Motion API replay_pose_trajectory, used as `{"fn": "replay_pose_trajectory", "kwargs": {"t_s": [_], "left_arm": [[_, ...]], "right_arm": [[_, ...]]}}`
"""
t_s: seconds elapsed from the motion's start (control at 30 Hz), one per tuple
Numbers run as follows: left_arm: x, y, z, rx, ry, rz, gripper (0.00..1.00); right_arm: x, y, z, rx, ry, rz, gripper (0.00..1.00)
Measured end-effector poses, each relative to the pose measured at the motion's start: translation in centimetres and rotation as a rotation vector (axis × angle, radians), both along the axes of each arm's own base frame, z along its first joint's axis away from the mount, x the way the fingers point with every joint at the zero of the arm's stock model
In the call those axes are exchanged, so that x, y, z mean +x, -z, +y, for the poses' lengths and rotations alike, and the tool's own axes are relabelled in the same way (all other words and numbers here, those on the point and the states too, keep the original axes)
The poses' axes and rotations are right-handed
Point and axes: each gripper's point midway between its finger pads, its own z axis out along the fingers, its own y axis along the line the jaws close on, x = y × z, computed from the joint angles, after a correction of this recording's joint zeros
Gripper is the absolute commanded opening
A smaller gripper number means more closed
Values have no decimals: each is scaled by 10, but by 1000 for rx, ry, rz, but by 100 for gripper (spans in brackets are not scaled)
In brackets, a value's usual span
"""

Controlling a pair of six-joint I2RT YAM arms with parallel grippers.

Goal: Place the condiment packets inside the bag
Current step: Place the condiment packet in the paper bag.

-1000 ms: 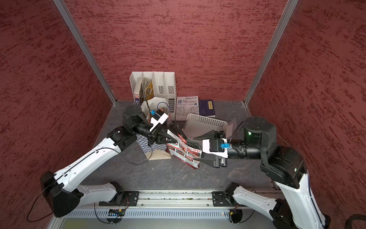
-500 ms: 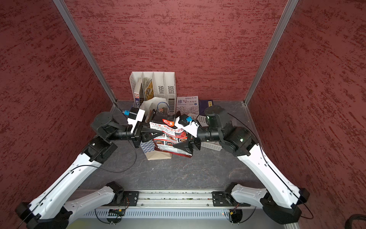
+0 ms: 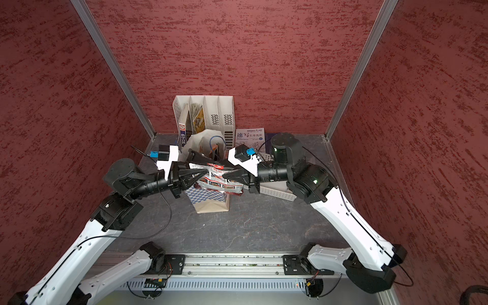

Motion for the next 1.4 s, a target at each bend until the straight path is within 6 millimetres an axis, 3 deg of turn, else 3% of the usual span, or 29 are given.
{"fn": "replay_pose_trajectory", "kwargs": {"t_s": [0.07,0.1,0.13,0.23,0.37,0.47,0.57,0.7,0.8,0.97,1.17,1.4], "left_arm": [[6,-5,12,-9,-89,-17,83],[9,-6,20,-14,-144,-10,95],[13,-6,28,-17,-199,-2,99],[28,1,63,-29,-426,68,100],[50,27,127,-62,-799,244,100],[64,65,165,-49,-1013,417,100],[75,109,185,-30,-1112,595,100],[86,160,191,-53,-1105,824,100],[90,178,187,-63,-1062,929,100],[96,194,179,-51,-995,1025,100],[96,216,163,45,-890,1117,100],[78,205,154,88,-811,1052,100]], "right_arm": [[8,4,4,-15,19,19,0],[12,3,7,-18,27,25,0],[16,0,10,-17,34,27,0],[23,-24,18,18,28,6,0],[27,-58,28,82,-4,-46,0],[36,-70,38,113,-16,-68,0],[51,-66,53,123,-23,-59,0],[73,-46,78,115,-35,-12,0],[91,-30,95,111,-33,13,0],[109,-18,110,119,-23,12,0],[113,-11,113,115,-25,-14,0],[102,29,104,37,-42,26,0]]}}
